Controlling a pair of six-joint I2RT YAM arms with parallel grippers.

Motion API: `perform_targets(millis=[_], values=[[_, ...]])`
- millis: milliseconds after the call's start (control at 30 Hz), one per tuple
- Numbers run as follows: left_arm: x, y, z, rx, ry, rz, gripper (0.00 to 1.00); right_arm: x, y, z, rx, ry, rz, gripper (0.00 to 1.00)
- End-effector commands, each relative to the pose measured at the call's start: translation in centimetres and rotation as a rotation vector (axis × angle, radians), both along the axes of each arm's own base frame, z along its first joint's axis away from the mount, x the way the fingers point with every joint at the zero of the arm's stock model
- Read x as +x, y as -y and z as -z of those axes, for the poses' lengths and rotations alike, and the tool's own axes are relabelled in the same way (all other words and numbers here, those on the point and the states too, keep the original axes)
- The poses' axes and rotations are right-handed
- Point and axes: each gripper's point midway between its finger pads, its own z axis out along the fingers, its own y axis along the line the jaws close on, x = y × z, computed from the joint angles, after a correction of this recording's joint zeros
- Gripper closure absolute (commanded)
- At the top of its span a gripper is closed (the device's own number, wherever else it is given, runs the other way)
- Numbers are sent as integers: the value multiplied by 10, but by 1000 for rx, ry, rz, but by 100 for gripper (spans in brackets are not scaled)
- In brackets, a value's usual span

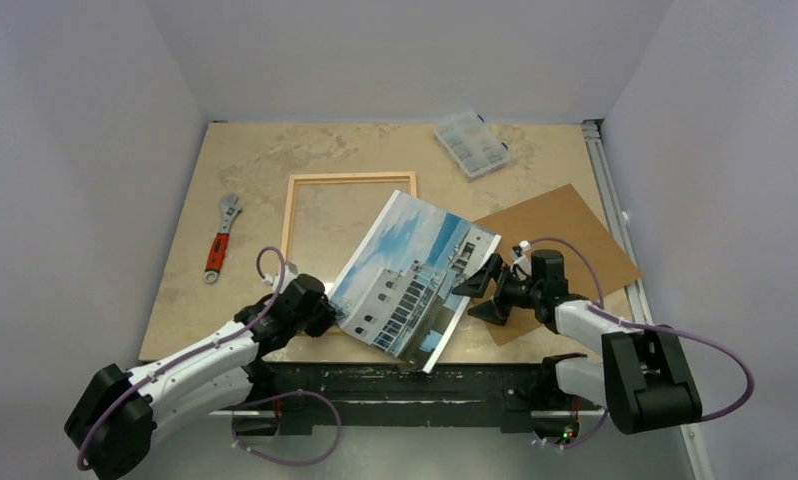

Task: Put the photo into the frame
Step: Pick up the photo at the center of the board.

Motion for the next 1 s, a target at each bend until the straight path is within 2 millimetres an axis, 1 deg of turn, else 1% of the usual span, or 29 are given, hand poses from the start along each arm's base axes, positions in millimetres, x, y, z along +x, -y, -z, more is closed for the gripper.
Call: perform_targets(millis=[0, 100, 200, 300, 333, 400, 433, 467, 500, 533, 600, 633, 667, 767, 800, 833, 900, 967], values=[[1, 25, -2, -147, 6, 12, 96, 9, 2, 17, 14, -45, 108, 9], [-2, 26, -1, -136, -11, 31, 97, 23, -3, 0, 77, 15, 130, 17], [-3, 27, 0, -143, -8, 39, 97, 35, -6, -20, 103, 74, 133, 25], [-4, 28, 1, -149, -8, 43, 96, 45, -7, -40, 116, 127, 133, 38], [-4, 29, 1, -149, -8, 45, 96, 48, -7, -43, 108, 139, 132, 43], [-5, 30, 1, -150, -6, 56, 96, 52, -4, -45, 73, 156, 137, 55], [-4, 31, 0, -151, 0, 66, 95, 55, -2, -44, 50, 159, 142, 62], [-5, 32, 0, -144, 4, 79, 94, 57, 0, -42, 33, 155, 148, 78], [-6, 32, 1, -139, 2, 87, 92, 60, 0, -41, 23, 164, 149, 87], [-7, 32, 3, -134, 2, 91, 91, 62, 1, -40, 16, 172, 148, 90], [-9, 31, 6, -131, 2, 97, 90, 69, 2, -38, -3, 177, 150, 93], [-8, 32, 5, -136, 14, 104, 89, 72, 1, -37, -6, 180, 147, 97], [-8, 33, 5, -138, 19, 108, 88, 73, 1, -37, -4, 176, 145, 100], [-10, 32, 7, -134, 21, 113, 82, 78, -1, -39, -7, 180, 131, 100], [-9, 32, 7, -137, 23, 112, 78, 80, -1, -40, -12, 181, 129, 100], [-9, 35, 4, -147, 35, 125, 69, 82, -1, -43, -15, 180, 130, 100], [-7, 40, -3, -154, 55, 158, 46, 87, -2, -54, -10, 195, 122, 100], [-5, 44, -10, -150, 62, 190, 25, 93, -4, -69, -12, 216, 112, 100]])
